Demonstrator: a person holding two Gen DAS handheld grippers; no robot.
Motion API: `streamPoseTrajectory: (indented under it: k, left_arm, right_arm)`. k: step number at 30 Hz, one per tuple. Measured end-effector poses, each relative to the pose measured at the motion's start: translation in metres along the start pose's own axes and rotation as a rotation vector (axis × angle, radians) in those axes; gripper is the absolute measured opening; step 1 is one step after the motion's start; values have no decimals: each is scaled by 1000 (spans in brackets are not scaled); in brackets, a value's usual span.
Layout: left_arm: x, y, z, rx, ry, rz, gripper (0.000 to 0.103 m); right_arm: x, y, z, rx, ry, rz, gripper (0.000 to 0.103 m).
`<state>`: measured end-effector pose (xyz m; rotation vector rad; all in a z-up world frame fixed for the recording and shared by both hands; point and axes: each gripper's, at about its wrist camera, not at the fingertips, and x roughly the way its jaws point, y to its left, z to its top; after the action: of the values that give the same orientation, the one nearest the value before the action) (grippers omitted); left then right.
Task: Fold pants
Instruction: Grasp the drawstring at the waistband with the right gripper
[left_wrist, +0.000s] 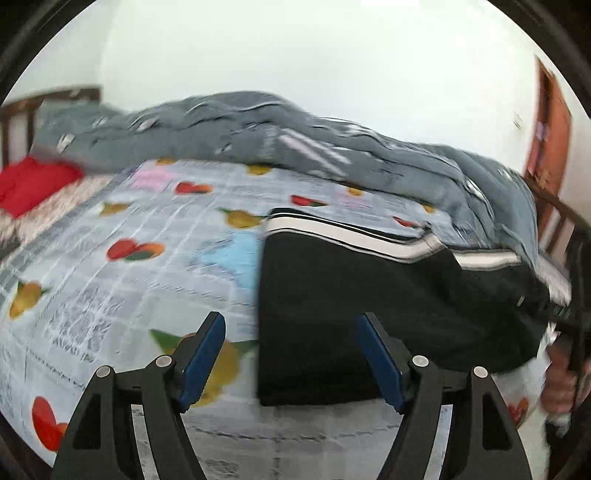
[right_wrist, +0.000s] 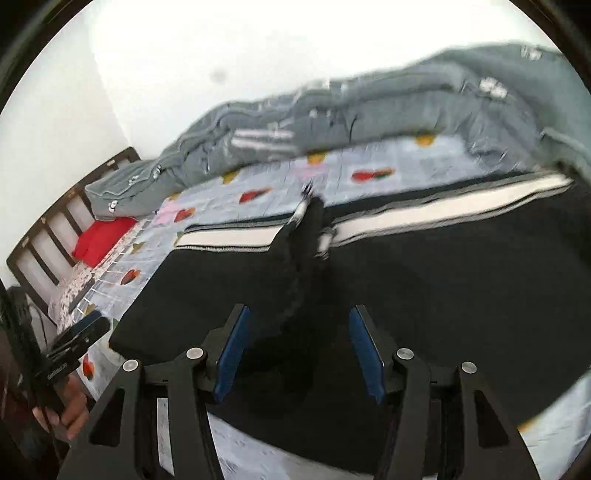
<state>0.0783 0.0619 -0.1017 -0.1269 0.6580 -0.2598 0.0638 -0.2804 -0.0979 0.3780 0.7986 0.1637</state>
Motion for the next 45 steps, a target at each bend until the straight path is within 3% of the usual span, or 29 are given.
streamPoseTrajectory:
  k: [1,2,3,5,8,10,12,18,22,26,29,45]
  left_arm:
    - [4,5,3,-22,15,-2,73]
    - [7,9,5,-36,27,0,73]
    - [13,9,6,-43,35,-3,73]
    - [26,11,4,-45,69,10,73]
    - [55,7,-15,-7,194,34,75]
    - [49,1,-22,45,149,51,75]
    - [44,-3,-20,67,154,42,75]
    - [46,0,18,28,78,35,74]
    - [72,-13,47,66,56,6,74]
    - [116,-12,23,129,134,45,74]
    - [111,-9,15,115,91,35,74]
    - [113,-7,18,106,113,25,74]
  right_arm:
    - [8,1,-1,7,17,-3,51]
    - [17,4,-3,8,38,-7,28]
    - [19,6,-7,-2,47,-12,20]
    - [6,8,-16,-36,-35,-8,17]
    - [11,-3,-27,-24,3,-19,16]
    - [14,-4,-34,-33,1,-17,16]
    - [14,3,-29,-77,20,-37,20]
    - [-1,0,19,-76,-73,-79,46]
    - [44,3,54,-91,-6,-109,46]
    - [86,-15,48,-51,85,-163,35]
    - [84,-19,38,-43,33,-141,35]
    - [86,-17,37,-44,22,-148,38]
